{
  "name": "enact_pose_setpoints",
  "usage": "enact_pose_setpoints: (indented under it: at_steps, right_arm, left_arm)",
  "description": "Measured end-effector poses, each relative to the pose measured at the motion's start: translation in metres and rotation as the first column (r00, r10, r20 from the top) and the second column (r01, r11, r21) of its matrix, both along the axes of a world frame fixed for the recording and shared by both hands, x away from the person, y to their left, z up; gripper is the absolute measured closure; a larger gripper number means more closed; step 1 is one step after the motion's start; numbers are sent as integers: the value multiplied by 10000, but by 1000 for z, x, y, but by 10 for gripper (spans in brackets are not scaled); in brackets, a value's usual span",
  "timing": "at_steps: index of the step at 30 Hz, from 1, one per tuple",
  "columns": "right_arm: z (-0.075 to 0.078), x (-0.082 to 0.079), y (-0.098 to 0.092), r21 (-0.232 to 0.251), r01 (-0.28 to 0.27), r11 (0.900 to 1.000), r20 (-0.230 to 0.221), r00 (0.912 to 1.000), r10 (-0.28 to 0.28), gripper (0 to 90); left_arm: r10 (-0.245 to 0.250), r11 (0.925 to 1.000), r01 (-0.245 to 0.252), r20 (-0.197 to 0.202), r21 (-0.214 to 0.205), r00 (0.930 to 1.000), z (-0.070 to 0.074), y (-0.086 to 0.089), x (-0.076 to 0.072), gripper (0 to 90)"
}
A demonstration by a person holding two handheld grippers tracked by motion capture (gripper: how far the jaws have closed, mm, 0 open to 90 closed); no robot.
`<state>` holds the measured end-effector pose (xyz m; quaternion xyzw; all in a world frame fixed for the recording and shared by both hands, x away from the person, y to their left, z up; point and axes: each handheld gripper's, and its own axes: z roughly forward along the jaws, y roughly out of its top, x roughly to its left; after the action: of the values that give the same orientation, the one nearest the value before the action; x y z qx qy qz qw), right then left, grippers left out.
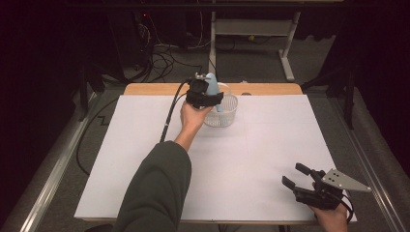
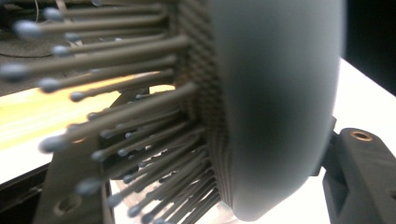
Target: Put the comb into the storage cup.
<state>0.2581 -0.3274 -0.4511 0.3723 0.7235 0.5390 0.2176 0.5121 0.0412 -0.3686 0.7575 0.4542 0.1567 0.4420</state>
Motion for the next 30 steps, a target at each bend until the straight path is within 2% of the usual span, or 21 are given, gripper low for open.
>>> enact_pose_setpoints:
  at_steps: [5,14,30]
  right_arm:
    - [0,0,0,-3,-1,10000,1,10000,1,273]
    - [0,0,0,-6,-13,10000,-2,10000,13,273]
    - [0,0,0,34,0,10000,-21,10000,0,272]
  left_arm:
    - [-41,10000,41,-53,-3,10000,1,2,0,292]
    - [-72,9999,69,-336,-81,9994,-2,5,4,172]
    - [-2,10000,0,-654,-28,9979,-3,15,8,125]
